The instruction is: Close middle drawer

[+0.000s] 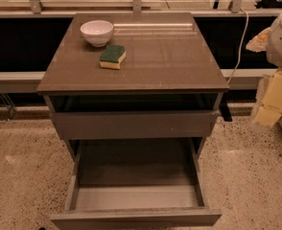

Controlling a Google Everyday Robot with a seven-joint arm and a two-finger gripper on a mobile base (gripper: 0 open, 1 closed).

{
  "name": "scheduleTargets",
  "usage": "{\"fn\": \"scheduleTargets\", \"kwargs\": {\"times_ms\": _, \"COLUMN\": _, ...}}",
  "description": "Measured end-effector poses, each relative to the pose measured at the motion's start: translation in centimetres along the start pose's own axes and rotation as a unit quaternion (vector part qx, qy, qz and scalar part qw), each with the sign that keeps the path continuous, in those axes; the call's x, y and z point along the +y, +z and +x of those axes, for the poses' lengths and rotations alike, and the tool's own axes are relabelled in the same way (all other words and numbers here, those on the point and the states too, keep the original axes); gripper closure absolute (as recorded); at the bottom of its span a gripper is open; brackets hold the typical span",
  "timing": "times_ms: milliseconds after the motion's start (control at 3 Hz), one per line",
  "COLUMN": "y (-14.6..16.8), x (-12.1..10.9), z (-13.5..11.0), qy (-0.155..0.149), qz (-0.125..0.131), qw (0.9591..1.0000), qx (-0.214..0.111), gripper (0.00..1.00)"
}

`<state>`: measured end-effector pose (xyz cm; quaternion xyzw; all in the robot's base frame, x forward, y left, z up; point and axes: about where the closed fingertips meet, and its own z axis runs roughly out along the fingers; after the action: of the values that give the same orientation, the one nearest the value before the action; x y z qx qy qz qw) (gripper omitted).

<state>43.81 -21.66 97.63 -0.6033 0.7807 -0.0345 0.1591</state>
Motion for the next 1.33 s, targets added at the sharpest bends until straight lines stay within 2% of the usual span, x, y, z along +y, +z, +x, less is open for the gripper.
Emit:
{"fn": "scheduleTargets", "kwargs": {"times_ms": 333, "y": 0.0, "x": 0.0, "z": 0.0, "qy": 0.000, "qz": 0.000, "qw": 1.0000, "qx": 0.000, "gripper": 0.00}}
{"fn": "scheduleTargets", "kwargs": {"times_ms": 667, "y": 1.9, "x": 0.4, "z": 0.2, "qy": 0.002, "qz": 0.004, "qw": 0.9999, "qx": -0.012, "gripper": 0.00}}
{"fn": "scheduleTargets", "kwargs": {"times_ms": 1000, "y": 8.6, "x": 3.6, "z": 0.6, "qy": -0.012, "qz": -0.024, "qw": 0.9978, "qx": -0.061, "gripper": 0.00}}
{"fn": "scheduleTargets", "kwargs": {"times_ms": 1333, "y": 11.3, "x": 4.7, "z": 1.8, "qy": -0.012, "qz": -0.024, "qw": 0.9981, "qx": -0.056, "gripper": 0.00}}
